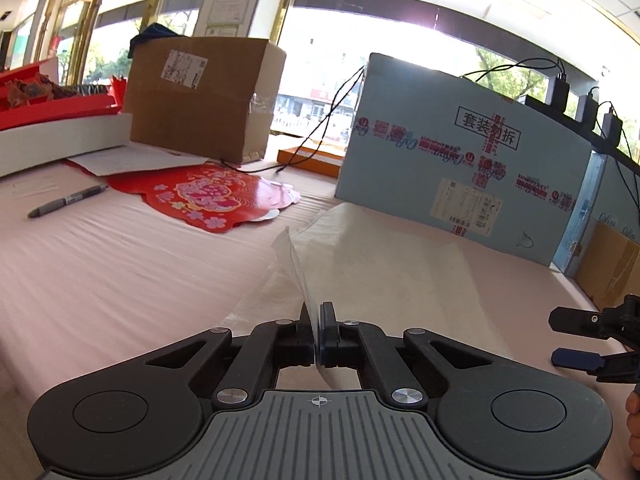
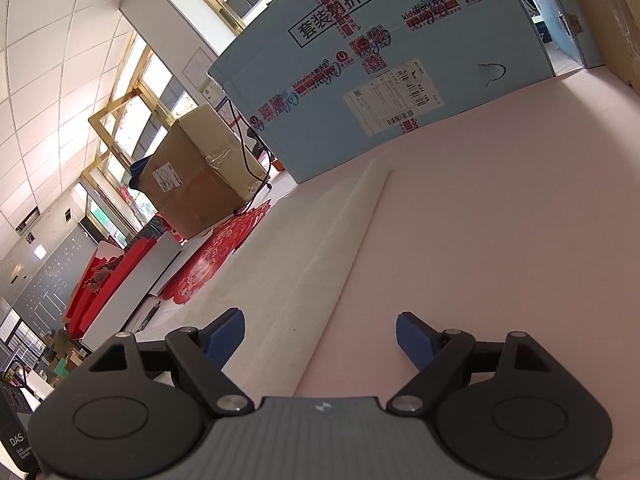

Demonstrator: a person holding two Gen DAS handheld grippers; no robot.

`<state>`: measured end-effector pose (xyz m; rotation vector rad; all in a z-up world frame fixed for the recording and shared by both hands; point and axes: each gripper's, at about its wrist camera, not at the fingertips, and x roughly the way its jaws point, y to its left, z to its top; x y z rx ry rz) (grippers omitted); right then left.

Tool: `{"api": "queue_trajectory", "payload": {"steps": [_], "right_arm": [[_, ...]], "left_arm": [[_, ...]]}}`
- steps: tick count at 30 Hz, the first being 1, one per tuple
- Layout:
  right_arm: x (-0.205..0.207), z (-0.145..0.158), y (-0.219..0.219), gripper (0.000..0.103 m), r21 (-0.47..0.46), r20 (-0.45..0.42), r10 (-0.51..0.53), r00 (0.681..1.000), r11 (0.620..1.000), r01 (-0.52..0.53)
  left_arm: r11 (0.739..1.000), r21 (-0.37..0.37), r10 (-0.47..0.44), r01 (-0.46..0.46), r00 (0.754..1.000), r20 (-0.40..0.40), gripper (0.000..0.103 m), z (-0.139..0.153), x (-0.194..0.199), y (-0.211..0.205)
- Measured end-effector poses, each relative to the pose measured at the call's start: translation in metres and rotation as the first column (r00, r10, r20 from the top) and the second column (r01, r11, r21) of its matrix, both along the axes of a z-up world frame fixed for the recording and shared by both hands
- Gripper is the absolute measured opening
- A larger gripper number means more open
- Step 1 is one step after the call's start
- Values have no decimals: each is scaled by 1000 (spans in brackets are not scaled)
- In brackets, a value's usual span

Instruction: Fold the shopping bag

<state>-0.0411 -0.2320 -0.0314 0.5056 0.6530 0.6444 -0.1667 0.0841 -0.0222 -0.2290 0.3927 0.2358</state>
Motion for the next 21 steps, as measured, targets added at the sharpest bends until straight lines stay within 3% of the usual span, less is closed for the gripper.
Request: {"api": "queue_trajectory", "payload": {"steps": [3,5,7,8,10,13,16,21], "right_arm": [[0,0,0,85,-2,1,1,1000,1000,-1],[0,0,0,85,1,2,-2,1000,1000,2],[1,0,-1,85,4,2,-5,1000,1000,5],[1,0,-2,85,5,2,-7,1000,1000,7],[1,0,-1,85,3,4,-9,1000,1000,9],[0,1,-3,85,-1,9,-14,1000,1000,14],[-5,9,-12,85,14,43,-33,999,999,33],[-11,27,-30,85,-99,132,-67,989,992,80]], "left_arm": [[998,46,35,-33,999,-36,3,-3,4,-1],[991,111,78,-71,996,-54,24,-3,6,-6],[977,181,118,-110,992,-35,80,0,4,-13],[968,215,133,-126,991,-16,85,3,3,-17],[950,276,142,-144,990,25,88,9,-1,-26],[945,313,85,-98,995,57,92,18,-2,-41],[958,288,-25,8,998,55,94,21,2,-50],[953,262,-165,150,986,34,94,19,17,-63]]}}
